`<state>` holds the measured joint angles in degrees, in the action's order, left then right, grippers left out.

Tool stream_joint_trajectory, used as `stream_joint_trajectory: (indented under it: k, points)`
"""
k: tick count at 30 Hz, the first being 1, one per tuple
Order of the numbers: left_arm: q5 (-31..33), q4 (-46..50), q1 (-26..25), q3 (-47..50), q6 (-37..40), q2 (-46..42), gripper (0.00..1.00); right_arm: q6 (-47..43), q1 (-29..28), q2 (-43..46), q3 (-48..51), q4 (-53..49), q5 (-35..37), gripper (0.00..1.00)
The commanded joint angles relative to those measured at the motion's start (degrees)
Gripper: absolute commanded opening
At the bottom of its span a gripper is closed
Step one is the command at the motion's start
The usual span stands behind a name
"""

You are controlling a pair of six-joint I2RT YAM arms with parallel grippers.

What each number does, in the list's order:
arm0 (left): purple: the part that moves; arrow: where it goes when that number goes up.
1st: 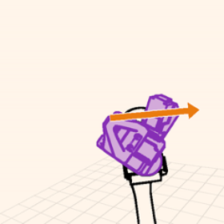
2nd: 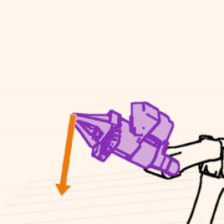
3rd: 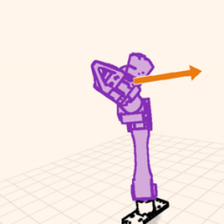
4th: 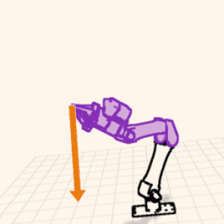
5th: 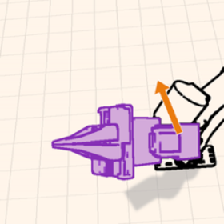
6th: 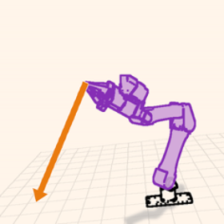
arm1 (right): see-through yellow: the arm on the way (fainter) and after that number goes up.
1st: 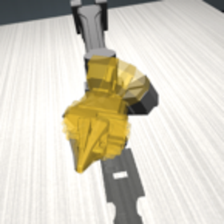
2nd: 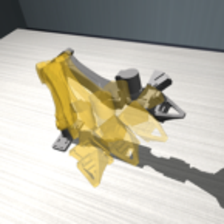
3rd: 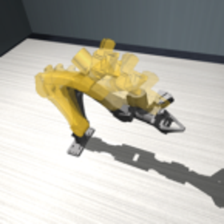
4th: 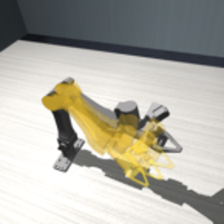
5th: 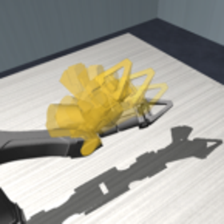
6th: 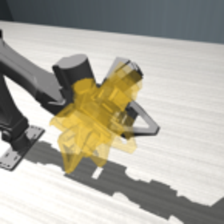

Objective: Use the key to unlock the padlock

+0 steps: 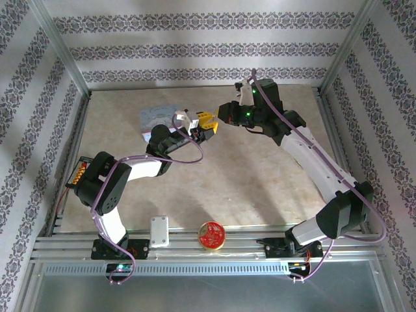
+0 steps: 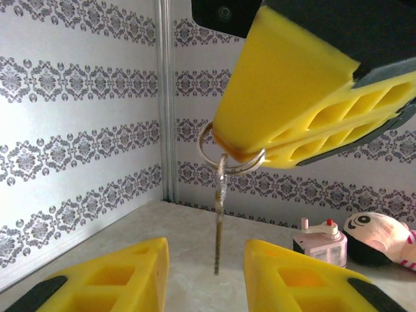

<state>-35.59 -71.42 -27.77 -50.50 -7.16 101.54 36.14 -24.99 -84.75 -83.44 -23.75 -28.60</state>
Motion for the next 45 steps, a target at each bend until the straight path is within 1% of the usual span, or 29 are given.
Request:
stream_joint_trajectory:
  k: [1, 3, 7, 9, 12, 16, 19, 20, 22, 24, 26, 30, 32, 35, 37, 41, 43, 45]
  points:
    - [-0.7, 0.2, -0.8, -1.7, 0.9, -0.1, 0.34, 0.5, -0.1, 1.5, 0.6, 0.9, -1.0, 0.00]
    - [-0.6, 0.2, -0.8, -1.8, 0.9, -0.2, 0.32, 0.5, -0.1, 1.4, 0.6, 0.9, -0.9, 0.00]
    - [-0.1, 0.2, -0.8, -1.5, 0.8, -0.4, 0.23, 0.4, -0.1, 1.2, 0.6, 0.8, -0.9, 0.00]
    - [0.1, 0.0, -0.8, -1.3, 0.7, -0.6, 0.21, 0.4, -0.1, 1.0, 0.6, 0.8, -0.9, 0.00]
    - [0.1, 0.2, -0.8, -1.1, 0.9, -1.1, 0.14, 0.4, -0.1, 0.8, 0.7, 0.8, -0.8, 0.00]
    - [0.4, 0.5, -0.9, -0.6, 1.1, -1.8, 0.11, 0.5, -0.1, 0.4, 0.7, 0.8, -0.8, 0.00]
    - [0.8, 0.9, -0.8, -0.4, 1.3, -2.4, 0.02, 0.4, -0.1, 0.1, 0.8, 0.8, -0.8, 0.00]
    - [1.1, 1.2, -0.8, -0.2, 1.4, -2.6, 0.00, 0.3, -0.1, 0.0, 0.7, 0.7, -0.8, 0.00]
    - [1.4, 2.0, -0.8, 0.0, 1.6, -3.2, 0.00, 0.1, 0.0, -0.1, 0.7, 0.7, -0.8, 0.00]
    - [0.9, 5.1, -0.8, -0.1, 2.2, -4.4, 0.00, -0.4, 0.3, -0.2, 0.7, 0.4, -1.0, 0.00]
    - [-0.3, 12.4, -0.8, -0.6, 3.8, -6.6, 0.00, -1.4, 0.6, -0.1, 0.4, 0.0, -1.5, 0.00]
    - [-1.5, 30.2, -0.7, -1.4, 9.9, -12.5, 0.00, -4.6, 1.8, 0.9, 0.1, -1.4, -2.2, 0.14]
    - [-1.5, 40.9, -0.4, -2.1, 14.2, -15.9, 0.00, -7.0, 2.4, 1.8, 0.3, -2.0, -2.7, 0.22]
    - [-2.4, 57.7, 0.0, -5.0, 20.7, -19.6, 0.00, -11.4, 2.7, 3.8, 1.2, -2.5, -3.3, 0.30]
    - [-3.1, 69.6, 0.0, -8.1, 25.4, -20.9, 0.00, -15.3, 2.5, 5.2, 1.8, -3.0, -4.2, 0.33]
    - [-5.3, 93.3, 0.0, -16.6, 35.1, -20.9, 0.00, -24.0, 1.5, 7.6, 3.1, -4.7, -5.9, 0.32]
    - [-5.1, 100.7, 0.0, -19.8, 38.2, -20.5, 0.00, -28.2, 0.7, 8.5, 4.0, -5.6, -7.8, 0.32]
    - [-4.7, 104.2, -0.1, -21.6, 39.8, -20.8, 0.00, -31.5, -0.3, 9.2, 5.1, -6.0, -9.6, 0.32]
